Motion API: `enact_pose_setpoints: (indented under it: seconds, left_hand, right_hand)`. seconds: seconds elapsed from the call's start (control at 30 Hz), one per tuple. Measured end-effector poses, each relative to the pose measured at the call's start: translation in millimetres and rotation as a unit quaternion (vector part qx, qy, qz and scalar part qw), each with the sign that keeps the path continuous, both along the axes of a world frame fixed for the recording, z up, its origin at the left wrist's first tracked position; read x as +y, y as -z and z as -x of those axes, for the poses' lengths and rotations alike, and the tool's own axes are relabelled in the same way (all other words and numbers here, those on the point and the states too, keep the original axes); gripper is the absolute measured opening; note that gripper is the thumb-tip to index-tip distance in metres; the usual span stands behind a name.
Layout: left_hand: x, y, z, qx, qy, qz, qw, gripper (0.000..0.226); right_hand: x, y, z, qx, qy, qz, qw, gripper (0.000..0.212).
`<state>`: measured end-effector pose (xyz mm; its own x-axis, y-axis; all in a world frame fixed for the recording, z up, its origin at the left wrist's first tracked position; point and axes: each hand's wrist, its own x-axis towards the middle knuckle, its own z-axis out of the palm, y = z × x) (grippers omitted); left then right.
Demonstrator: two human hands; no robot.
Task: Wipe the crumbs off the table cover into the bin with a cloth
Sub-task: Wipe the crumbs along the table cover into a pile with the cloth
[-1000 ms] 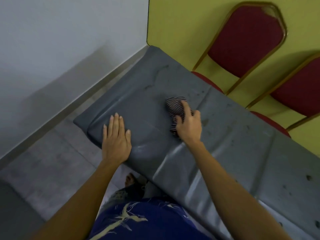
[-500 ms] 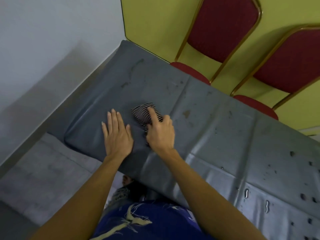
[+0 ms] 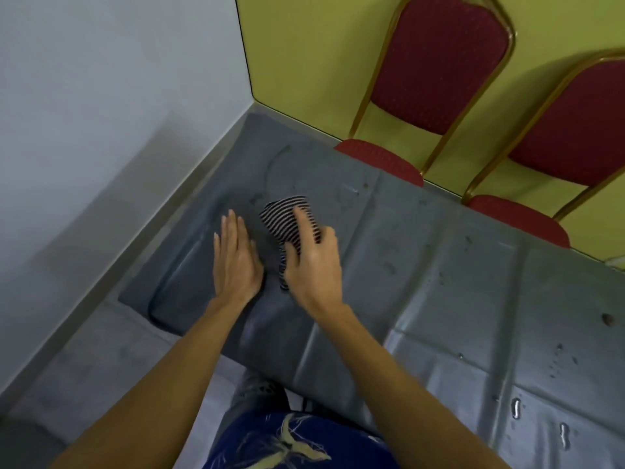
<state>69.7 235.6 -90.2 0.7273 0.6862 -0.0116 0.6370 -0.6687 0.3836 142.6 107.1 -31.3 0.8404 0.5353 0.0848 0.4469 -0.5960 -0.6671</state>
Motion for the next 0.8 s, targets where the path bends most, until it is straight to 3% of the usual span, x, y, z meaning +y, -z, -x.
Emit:
enact_pose_setpoints:
  seconds: [0.1,0.17,0.27,0.33,0.43,0.5,0.67,0.8]
  left_hand:
    - [27,14,11,0.009,0.032,0.001,0.999,0.058]
    - [32,20,20,0.015,0.049,-0.012,0.999,0.06]
    - [31,22,20,0.0,0.046,-0.021,0.999,0.06]
    - [31,21,19,-0.009,0.034,-0.012,0.999,0.06]
    - [37,18,21,-0.029,0.043,0.01,0.999,0.057]
    - [46,13,18,-0.053,0.05,0.013,0.997,0.052]
    - [75,22,18,-0.061,0.088,-0.009,0.994,0.052]
    - [74,25,21,-0.06,0.096,-0.008,0.994,0.048]
  right_hand:
    - [26,23,12,-0.089,-0.102,0.166,0.977,0.067]
    - [27,34,4,-0.124,-0.145,0.2,0.961,0.076]
    - [13,35,-26,-0.144,-0.152,0.211,0.955,0.075]
    - [-4,33,-52,-0.134,-0.094,0.228,0.96,0.071]
    - [-22,19,-82,0.005,0.046,0.224,0.973,0.069]
    - [-15,5,-91,0.056,0.075,0.205,0.974,0.069]
    - [87,-7,-40,0.007,0.002,0.098,0.995,0.067]
    - [137,21,-9,-0.04,-0.096,0.149,0.983,0.064]
